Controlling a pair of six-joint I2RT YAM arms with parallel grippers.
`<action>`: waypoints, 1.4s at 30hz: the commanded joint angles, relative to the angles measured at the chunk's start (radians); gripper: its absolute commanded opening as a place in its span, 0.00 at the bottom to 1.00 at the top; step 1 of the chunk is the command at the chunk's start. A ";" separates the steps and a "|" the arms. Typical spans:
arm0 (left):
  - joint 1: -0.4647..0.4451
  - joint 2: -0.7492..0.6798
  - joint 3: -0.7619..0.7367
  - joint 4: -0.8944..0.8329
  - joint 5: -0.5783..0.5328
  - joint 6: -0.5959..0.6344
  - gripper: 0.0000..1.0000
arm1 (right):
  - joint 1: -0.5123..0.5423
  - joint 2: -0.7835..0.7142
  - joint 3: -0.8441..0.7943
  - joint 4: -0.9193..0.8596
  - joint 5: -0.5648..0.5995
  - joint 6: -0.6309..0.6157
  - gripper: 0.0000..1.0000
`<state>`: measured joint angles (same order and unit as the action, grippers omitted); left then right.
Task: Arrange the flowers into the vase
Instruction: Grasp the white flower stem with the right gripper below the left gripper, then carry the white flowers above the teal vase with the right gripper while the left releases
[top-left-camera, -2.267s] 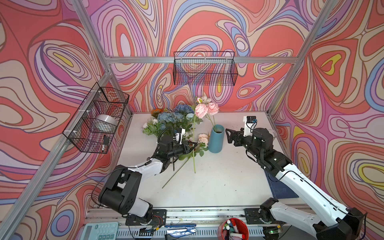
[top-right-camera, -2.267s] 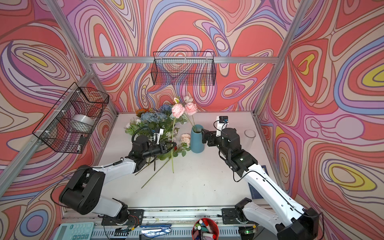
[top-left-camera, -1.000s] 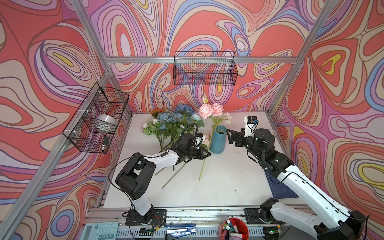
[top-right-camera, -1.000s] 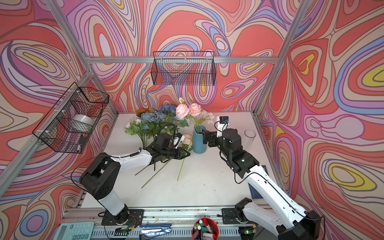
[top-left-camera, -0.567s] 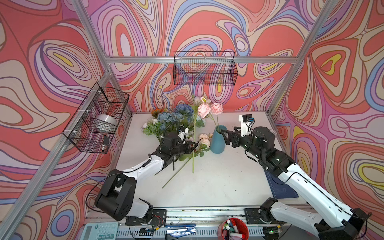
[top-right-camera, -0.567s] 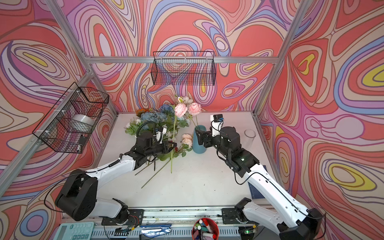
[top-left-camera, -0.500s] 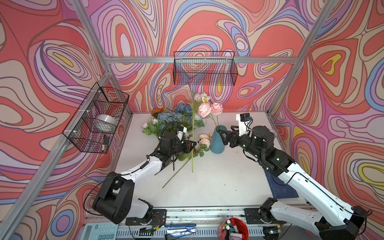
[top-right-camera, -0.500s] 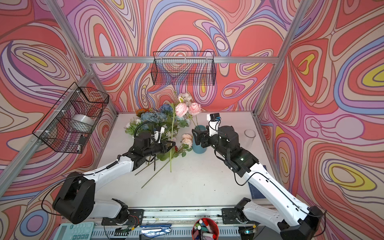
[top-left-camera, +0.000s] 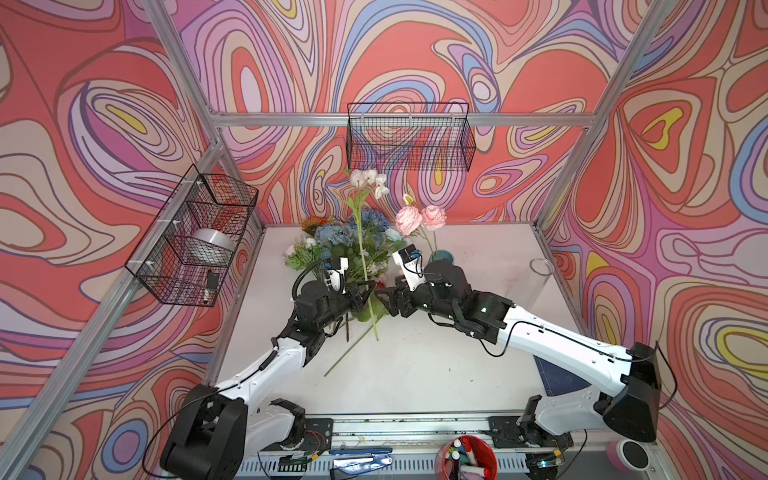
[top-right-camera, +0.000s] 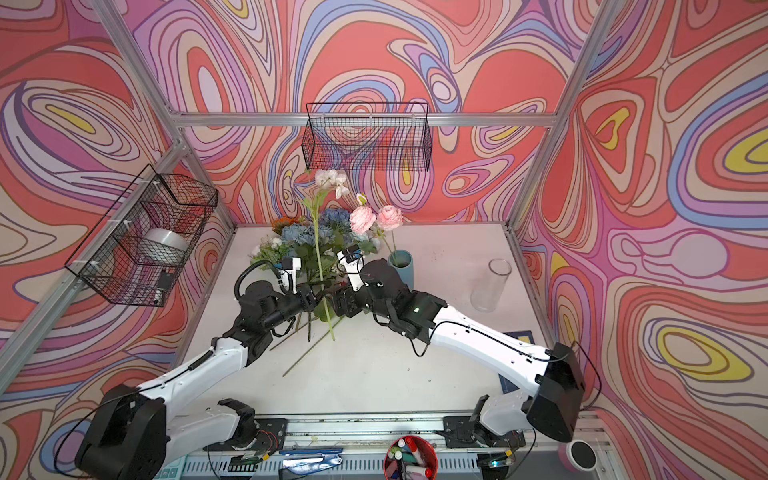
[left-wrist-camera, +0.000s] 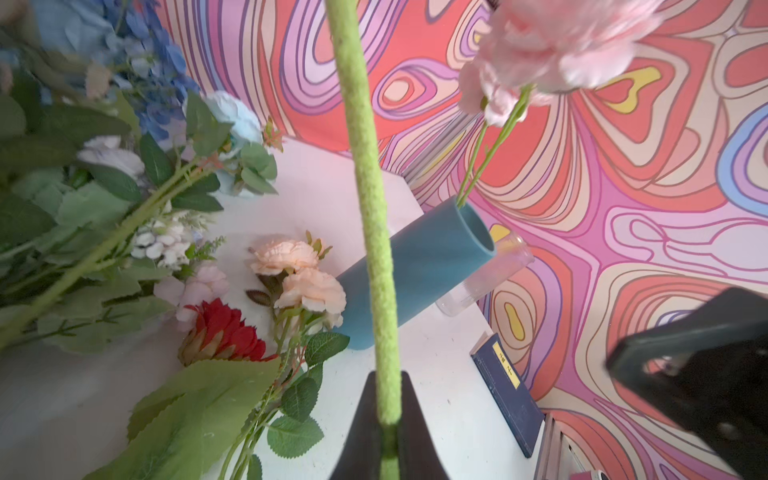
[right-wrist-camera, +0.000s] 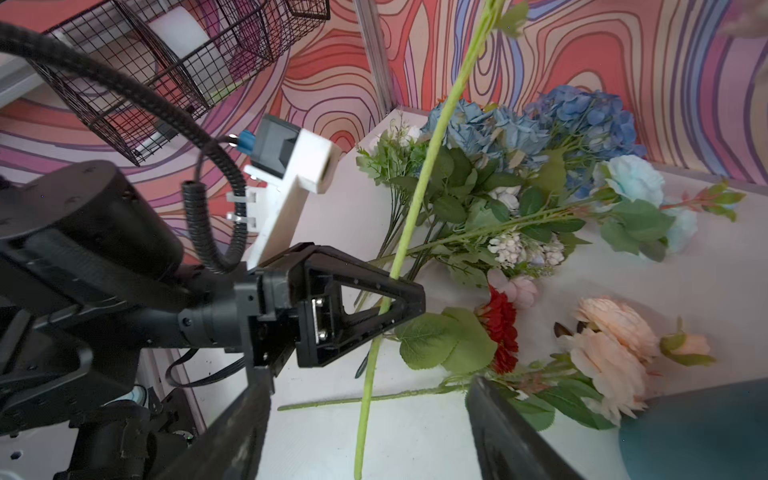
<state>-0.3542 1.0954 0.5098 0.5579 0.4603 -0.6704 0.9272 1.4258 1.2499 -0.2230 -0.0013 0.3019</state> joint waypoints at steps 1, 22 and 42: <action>0.004 -0.119 -0.044 -0.003 -0.096 0.063 0.00 | 0.003 0.031 0.072 0.084 -0.018 0.022 0.77; 0.002 -0.367 -0.148 -0.059 -0.147 0.192 0.00 | 0.015 0.386 0.425 0.120 -0.155 0.057 0.48; 0.017 -0.366 -0.189 -0.023 -0.273 0.071 1.00 | 0.014 0.257 0.326 0.139 -0.126 -0.116 0.00</action>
<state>-0.3500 0.7364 0.3470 0.4965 0.2394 -0.5510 0.9375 1.7775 1.6108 -0.1059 -0.1631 0.2703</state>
